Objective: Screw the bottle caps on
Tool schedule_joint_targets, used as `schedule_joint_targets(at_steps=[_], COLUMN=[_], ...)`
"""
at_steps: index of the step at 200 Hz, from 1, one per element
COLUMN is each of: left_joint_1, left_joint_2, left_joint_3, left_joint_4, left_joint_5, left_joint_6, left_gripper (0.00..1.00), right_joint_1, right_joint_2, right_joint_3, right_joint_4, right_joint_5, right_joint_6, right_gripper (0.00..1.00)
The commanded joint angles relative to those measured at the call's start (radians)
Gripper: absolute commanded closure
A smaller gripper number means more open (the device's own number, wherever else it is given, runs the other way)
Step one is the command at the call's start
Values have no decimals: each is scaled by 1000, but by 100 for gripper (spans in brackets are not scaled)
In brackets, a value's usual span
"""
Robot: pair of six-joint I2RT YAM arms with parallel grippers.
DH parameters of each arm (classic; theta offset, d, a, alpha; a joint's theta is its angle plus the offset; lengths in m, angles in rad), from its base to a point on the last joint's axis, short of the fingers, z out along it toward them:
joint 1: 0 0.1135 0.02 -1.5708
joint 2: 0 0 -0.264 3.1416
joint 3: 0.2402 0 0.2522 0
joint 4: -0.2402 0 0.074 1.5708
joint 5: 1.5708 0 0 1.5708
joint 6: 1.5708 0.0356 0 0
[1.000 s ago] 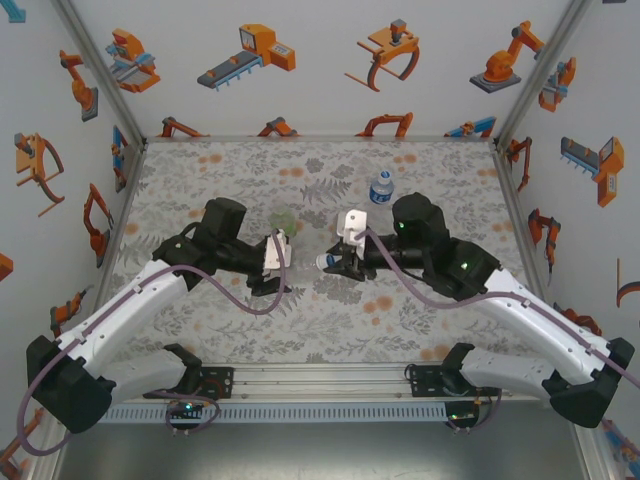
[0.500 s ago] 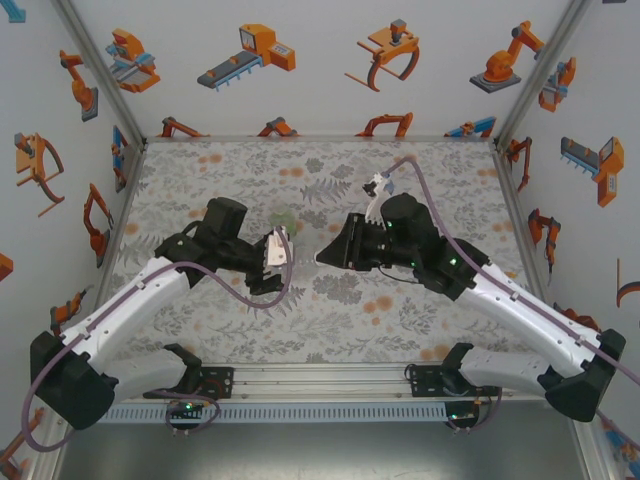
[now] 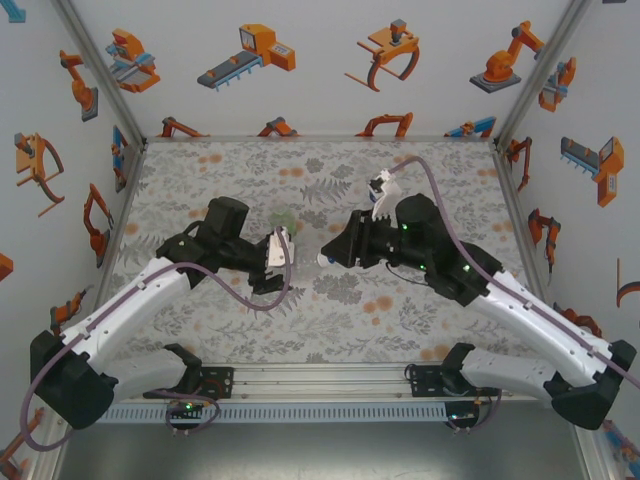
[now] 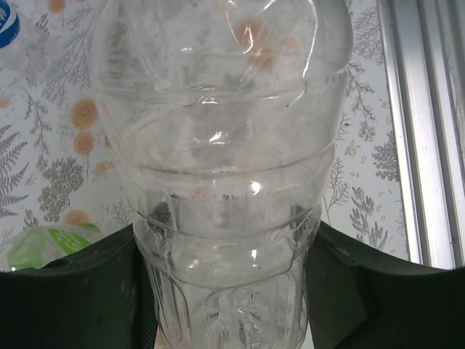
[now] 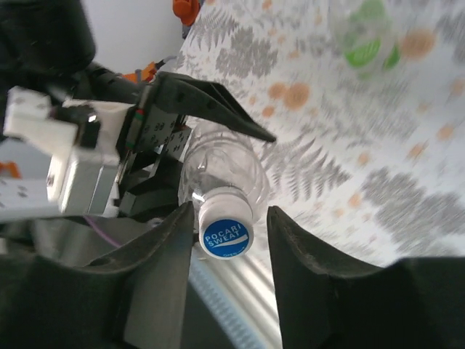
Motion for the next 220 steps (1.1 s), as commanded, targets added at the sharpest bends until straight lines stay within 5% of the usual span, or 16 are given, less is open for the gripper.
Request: schedule_joint_targets(at_steps=[1,66,166,220], left_joint_1=[-4,-4,-4,-4], left_joint_2=[-11,-16,-15,-15], left_joint_3=[22,11,18,18], left_joint_4=[2,2,-18,-19], left_joint_5=[59,106,126,124], left_joint_6=[20,46,64,63], left_gripper=[97,98,98,98], right_joint_1=[1,1,1,1], right_joint_2=[-64,-6,25,32], right_joint_3=[-24,75,70,59], right_joint_4=[78,-164,-99,-81], right_joint_5=[-88,-391,-480,-460], right_joint_6=[-468,-1102,-1136,-1053], right_gripper=[50,46,59,86])
